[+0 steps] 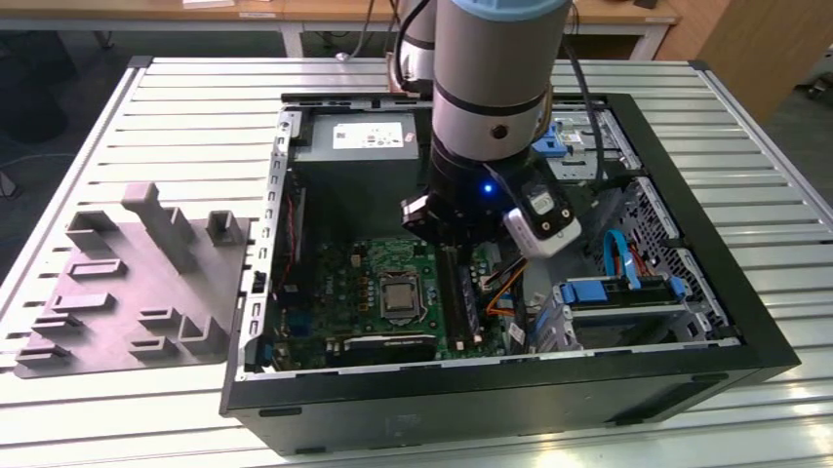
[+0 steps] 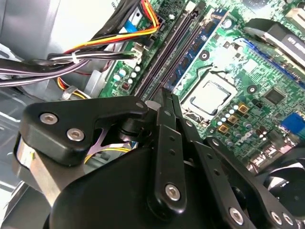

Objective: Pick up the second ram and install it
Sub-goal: 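Insert the second ram into the second slot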

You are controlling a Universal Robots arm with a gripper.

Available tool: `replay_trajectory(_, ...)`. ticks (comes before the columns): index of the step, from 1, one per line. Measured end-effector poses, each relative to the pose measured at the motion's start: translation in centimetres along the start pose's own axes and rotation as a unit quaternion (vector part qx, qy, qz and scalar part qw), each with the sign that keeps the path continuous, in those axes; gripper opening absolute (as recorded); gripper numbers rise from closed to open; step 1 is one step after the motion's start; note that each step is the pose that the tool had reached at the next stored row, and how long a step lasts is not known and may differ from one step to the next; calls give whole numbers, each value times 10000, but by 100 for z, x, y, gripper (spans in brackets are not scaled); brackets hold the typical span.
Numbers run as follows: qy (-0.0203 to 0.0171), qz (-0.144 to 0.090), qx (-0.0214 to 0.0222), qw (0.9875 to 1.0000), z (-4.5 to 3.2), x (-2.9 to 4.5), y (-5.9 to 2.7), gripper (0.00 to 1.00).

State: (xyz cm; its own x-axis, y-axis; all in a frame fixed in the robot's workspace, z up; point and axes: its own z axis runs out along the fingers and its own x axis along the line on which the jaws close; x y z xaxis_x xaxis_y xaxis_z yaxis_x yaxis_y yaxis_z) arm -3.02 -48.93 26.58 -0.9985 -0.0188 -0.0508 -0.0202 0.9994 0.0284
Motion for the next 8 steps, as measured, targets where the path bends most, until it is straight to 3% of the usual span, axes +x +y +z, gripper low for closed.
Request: replay_trajectory(8,-1,41,3,10000,102,15,-2,12)
